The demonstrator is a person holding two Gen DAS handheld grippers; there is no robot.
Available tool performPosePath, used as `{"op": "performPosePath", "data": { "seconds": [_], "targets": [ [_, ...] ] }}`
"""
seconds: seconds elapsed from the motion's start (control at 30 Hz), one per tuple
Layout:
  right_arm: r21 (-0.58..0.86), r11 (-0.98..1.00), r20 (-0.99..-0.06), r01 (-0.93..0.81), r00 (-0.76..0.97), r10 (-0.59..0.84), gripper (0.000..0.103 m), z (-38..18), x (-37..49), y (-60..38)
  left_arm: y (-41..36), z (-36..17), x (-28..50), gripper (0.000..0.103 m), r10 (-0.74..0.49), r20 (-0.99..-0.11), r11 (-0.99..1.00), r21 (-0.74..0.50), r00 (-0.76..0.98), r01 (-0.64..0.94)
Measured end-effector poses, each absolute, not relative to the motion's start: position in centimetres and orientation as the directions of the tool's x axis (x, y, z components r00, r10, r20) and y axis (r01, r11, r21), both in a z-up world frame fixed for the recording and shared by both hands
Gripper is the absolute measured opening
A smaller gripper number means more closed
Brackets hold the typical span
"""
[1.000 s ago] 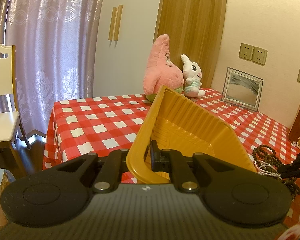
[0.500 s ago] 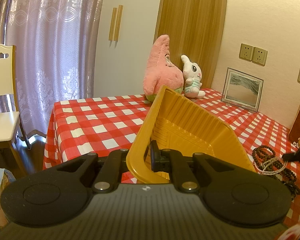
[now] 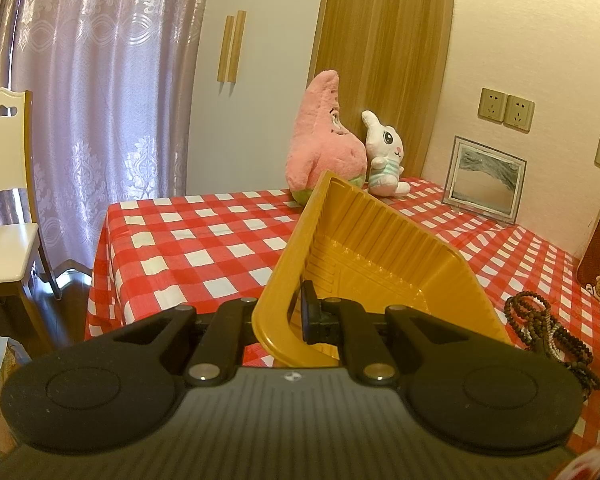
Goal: Organize jewelry
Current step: 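Lift the pearl bracelet with the right gripper and drop it into the tray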
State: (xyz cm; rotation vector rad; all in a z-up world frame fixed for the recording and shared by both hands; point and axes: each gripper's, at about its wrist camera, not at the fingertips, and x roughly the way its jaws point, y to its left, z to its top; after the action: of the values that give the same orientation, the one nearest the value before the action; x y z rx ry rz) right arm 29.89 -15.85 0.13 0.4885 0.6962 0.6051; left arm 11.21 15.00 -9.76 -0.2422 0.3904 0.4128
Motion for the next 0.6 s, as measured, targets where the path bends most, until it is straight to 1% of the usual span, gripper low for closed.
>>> {"op": "performPosePath", "data": {
  "seconds": [0.33, 0.6],
  "targets": [
    [0.596, 0.646, -0.323, -0.476, 0.595, 0.736, 0.003, 5.9, 28.4, -13.7, 14.8, -9.7, 11.2, 0.009, 0.342, -0.412, 0.888, -0.152, 0.845, -0.433],
    [0.585, 0.577, -0.279, -0.57, 0.527, 0.803, 0.003, 8.8, 28.0, -9.8, 14.8, -9.6, 11.3, 0.008, 0.342, -0.411, 0.889, -0.15, 0.845, -0.433]
  ]
}}
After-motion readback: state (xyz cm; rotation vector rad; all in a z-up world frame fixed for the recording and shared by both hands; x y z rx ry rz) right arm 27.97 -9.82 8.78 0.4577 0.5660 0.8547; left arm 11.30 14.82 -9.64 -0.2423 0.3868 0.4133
